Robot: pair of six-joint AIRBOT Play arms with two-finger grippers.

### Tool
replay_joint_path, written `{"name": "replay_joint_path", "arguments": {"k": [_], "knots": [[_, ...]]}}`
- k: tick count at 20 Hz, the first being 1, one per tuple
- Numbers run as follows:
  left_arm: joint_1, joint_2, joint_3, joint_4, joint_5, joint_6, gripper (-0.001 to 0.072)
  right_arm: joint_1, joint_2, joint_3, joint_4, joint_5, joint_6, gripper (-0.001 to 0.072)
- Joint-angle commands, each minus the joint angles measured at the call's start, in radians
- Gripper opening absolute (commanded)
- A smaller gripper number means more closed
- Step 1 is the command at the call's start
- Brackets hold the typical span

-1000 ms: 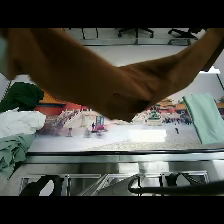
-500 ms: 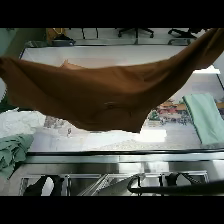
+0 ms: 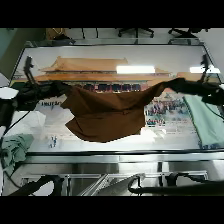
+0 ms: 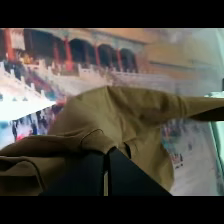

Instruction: Fold the shirts.

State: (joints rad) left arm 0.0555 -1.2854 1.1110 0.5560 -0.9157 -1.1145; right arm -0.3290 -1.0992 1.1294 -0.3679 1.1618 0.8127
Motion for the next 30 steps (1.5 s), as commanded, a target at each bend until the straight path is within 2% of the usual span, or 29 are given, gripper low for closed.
{"name": "replay_joint_path", "arguments": {"k": [1, 4, 5, 6, 7, 8, 10, 11, 13, 17, 19, 22, 26, 28, 30], "knots": [[-0.026, -0.192, 0.092, 0.0, -0.013, 0.014, 0.0018, 0.019, -0.145, -0.051, -0.045, -0.037, -0.019, 0.0017], [0.034, -0.234, 0.216, 0.002, -0.174, -0.014, 0.0019, 0.018, -0.168, -0.048, -0.066, -0.037, -0.047, 0.0043], [0.061, -0.233, 0.252, 0.002, -0.222, -0.03, 0.0178, 0.018, -0.167, -0.043, -0.076, -0.037, -0.053, 0.0172], [0.085, -0.233, 0.282, 0.003, -0.272, -0.061, 0.0482, 0.018, -0.167, -0.037, -0.09, -0.036, -0.054, 0.0242], [0.106, -0.232, 0.304, 0.003, -0.333, -0.095, 0.0533, 0.018, -0.165, -0.033, -0.105, -0.036, -0.054, 0.0244], [0.126, -0.232, 0.314, 0.004, -0.398, -0.109, 0.0533, 0.018, -0.164, -0.033, -0.113, -0.03, -0.054, 0.0271], [0.143, -0.209, 0.291, 0.083, -0.507, -0.162, 0.0533, 0.018, -0.164, -0.033, -0.118, 0.006, -0.054, 0.0568], [0.142, -0.177, 0.248, 0.159, -0.526, -0.188, 0.0533, 0.018, -0.164, -0.033, -0.133, 0.025, -0.054, 0.0631], [0.127, -0.085, 0.108, 0.277, -0.53, -0.23, 0.0534, 0.019, -0.164, -0.033, -0.174, 0.047, -0.054, 0.063], [0.074, 0.12, -0.256, 0.314, -0.456, -0.232, 0.0535, 0.027, -0.168, -0.033, -0.178, 0.024, -0.054, 0.063], [0.017, 0.203, -0.429, 0.31, -0.36, -0.234, 0.0535, 0.042, -0.178, -0.033, -0.178, -0.036, -0.054, 0.063], [-0.099, 0.299, -0.636, 0.301, -0.116, -0.285, 0.0534, 0.071, -0.19, -0.033, -0.17, -0.169, -0.055, 0.0625], [-0.198, 0.331, -0.755, 0.17, 0.195, -0.293, 0.0533, 0.111, -0.222, -0.032, -0.109, -0.307, -0.06, 0.0624], [-0.228, 0.29, -0.753, 0.154, 0.272, -0.292, 0.0533, 0.139, -0.254, -0.032, -0.065, -0.335, -0.098, 0.0622], [-0.257, 0.213, -0.722, 0.158, 0.288, -0.29, 0.0532, 0.163, -0.282, -0.032, -0.045, -0.354, -0.11, 0.0622]]}}
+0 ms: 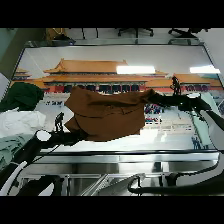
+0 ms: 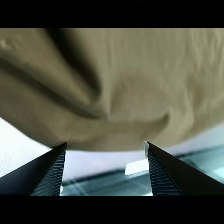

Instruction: Fold the shirts.

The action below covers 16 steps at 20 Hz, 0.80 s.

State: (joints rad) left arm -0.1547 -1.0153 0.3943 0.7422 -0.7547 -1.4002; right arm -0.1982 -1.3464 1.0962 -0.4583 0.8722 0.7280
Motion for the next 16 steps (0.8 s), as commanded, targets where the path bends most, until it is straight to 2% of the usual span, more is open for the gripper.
{"name": "replay_joint_path", "arguments": {"k": [1, 2, 3, 4, 5, 6, 7, 9, 10, 13, 14, 16], "knots": [[-0.057, -0.099, 0.019, -0.027, 0.127, 0.01, 0.053, 0.042, -0.045, 0.003, 0.053, -0.072, -0.026, 0.0621], [-0.056, -0.137, 0.042, -0.027, 0.121, 0.018, 0.043, 0.05, -0.053, 0.003, 0.066, -0.074, -0.026, 0.0559], [-0.055, -0.174, 0.068, -0.026, 0.1, 0.034, 0.0203, 0.053, -0.058, 0.003, 0.082, -0.075, -0.026, 0.043], [-0.054, -0.204, 0.096, -0.026, 0.074, 0.062, 0.0033, 0.052, -0.059, 0.003, 0.1, -0.076, -0.026, 0.0341], [-0.054, -0.226, 0.123, -0.027, 0.05, 0.085, 0.0014, 0.051, -0.058, 0.004, 0.116, -0.08, -0.026, 0.0251], [-0.054, -0.243, 0.15, -0.026, 0.028, 0.092, 0.0014, 0.048, -0.058, 0.01, 0.119, -0.079, -0.026, 0.0057], [-0.054, -0.254, 0.176, -0.02, 0.015, 0.094, 0.0013, 0.045, -0.053, 0.014, 0.114, -0.074, -0.026, 0.0016], [-0.045, -0.261, 0.251, 0.071, -0.016, 0.087, 0.0011, 0.032, -0.019, 0.018, 0.068, -0.019, -0.025, 0.0015], [-0.025, -0.261, 0.295, 0.121, -0.043, 0.071, 0.0011, 0.023, 0.013, 0.018, -0.002, 0.023, -0.005, 0.0014], [0.095, -0.261, 0.46, 0.242, -0.116, 0.033, 0.001, 0.011, 0.153, -0.007, -0.316, 0.146, 0.201, 0.0013], [0.148, -0.264, 0.522, 0.254, -0.124, 0.033, 0.0009, 0.013, 0.209, -0.04, -0.377, 0.189, 0.253, 0.0013], [0.234, -0.303, 0.658, 0.253, -0.15, 0.035, 0.0009, 0.016, 0.344, -0.163, -0.372, 0.254, 0.319, 0.0014]]}}
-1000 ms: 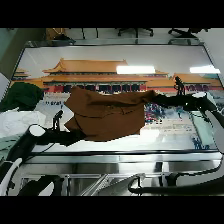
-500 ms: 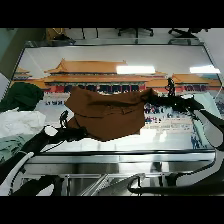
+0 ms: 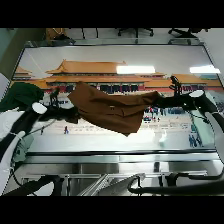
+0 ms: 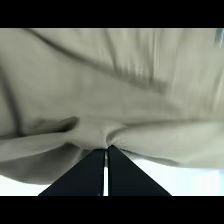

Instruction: Fold the shirts.

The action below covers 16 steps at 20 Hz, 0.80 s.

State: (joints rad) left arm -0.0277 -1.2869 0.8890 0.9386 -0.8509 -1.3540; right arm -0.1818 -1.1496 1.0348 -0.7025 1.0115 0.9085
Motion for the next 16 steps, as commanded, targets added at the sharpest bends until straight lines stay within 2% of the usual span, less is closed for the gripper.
{"name": "replay_joint_path", "arguments": {"k": [1, 4, 7, 10, 11, 12, 13, 14, 15, 16], "knots": [[0.135, -0.069, 0.238, 0.056, -0.084, -0.009, 0.0009, 0.013, 0.229, -0.185, -0.101, 0.121, 0.169, 0.0014], [0.152, -0.217, 0.437, 0.056, -0.201, 0.016, 0.001, 0.115, 0.457, -0.422, -0.018, 0.102, 0.31, 0.0014], [0.117, -0.377, 0.591, 0.064, -0.272, 0.018, 0.001, 0.244, 0.601, -0.56, 0.0, -0.017, 0.46, 0.0014], [0.092, -0.482, 0.716, 0.064, -0.292, 0.01, 0.0017, 0.283, 0.638, -0.572, 0.018, -0.098, 0.495, 0.0015], [0.089, -0.507, 0.762, 0.064, -0.335, 0.004, 0.0019, 0.283, 0.637, -0.572, 0.023, -0.113, 0.495, 0.0016], [0.085, -0.523, 0.801, 0.064, -0.395, -0.005, 0.0166, 0.283, 0.636, -0.572, 0.023, -0.119, 0.494, 0.0018], [0.085, -0.534, 0.833, 0.064, -0.461, -0.019, 0.0489, 0.283, 0.63, -0.571, 0.019, -0.124, 0.481, 0.0035], [0.088, -0.536, 0.858, 0.066, -0.531, -0.042, 0.0521, 0.282, 0.623, -0.571, 0.018, -0.124, 0.438, 0.0175], [0.095, -0.531, 0.868, 0.064, -0.588, -0.055, 0.0523, 0.275, 0.612, -0.568, 0.017, -0.124, 0.388, 0.0315], [0.096, -0.512, 0.857, 0.065, -0.64, -0.057, 0.0522, 0.264, 0.597, -0.557, 0.013, -0.115, 0.359, 0.0329]]}}
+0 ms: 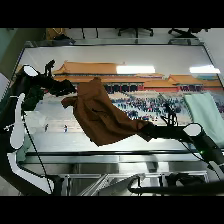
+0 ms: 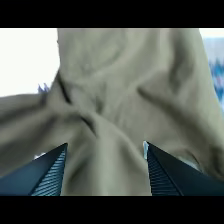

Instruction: Fold the shirts.

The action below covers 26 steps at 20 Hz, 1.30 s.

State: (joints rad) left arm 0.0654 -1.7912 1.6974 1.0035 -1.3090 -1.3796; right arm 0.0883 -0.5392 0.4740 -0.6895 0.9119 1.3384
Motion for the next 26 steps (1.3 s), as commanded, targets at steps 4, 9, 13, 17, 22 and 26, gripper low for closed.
{"name": "replay_joint_path", "arguments": {"k": [4, 9, 13, 17, 22, 26], "knots": [[0.003, 0.226, -0.285, 0.0, -0.177, -0.023, 0.0524, -0.115, -0.093, 0.124, -0.014, 0.142, -0.164, 0.0529], [-0.113, 0.589, -0.931, -0.063, 0.108, -0.008, 0.0524, -0.269, -0.192, 0.252, -0.119, 0.275, -0.225, 0.053], [-0.305, 0.692, -1.228, -0.225, 0.48, -0.006, 0.0524, -0.302, -0.311, 0.252, -0.113, 0.283, -0.26, 0.053], [-0.452, 0.641, -1.229, -0.27, 0.658, -0.006, 0.0524, -0.258, -0.43, 0.252, -0.088, 0.298, -0.309, 0.0529], [-0.489, 0.461, -1.12, -0.262, 0.602, 0.005, 0.0523, -0.143, -0.55, 0.252, -0.088, 0.267, -0.322, 0.0529], [-0.487, 0.401, -1.057, -0.262, 0.562, 0.039, 0.0088, -0.072, -0.568, 0.252, -0.058, 0.218, -0.322, 0.0524]]}}
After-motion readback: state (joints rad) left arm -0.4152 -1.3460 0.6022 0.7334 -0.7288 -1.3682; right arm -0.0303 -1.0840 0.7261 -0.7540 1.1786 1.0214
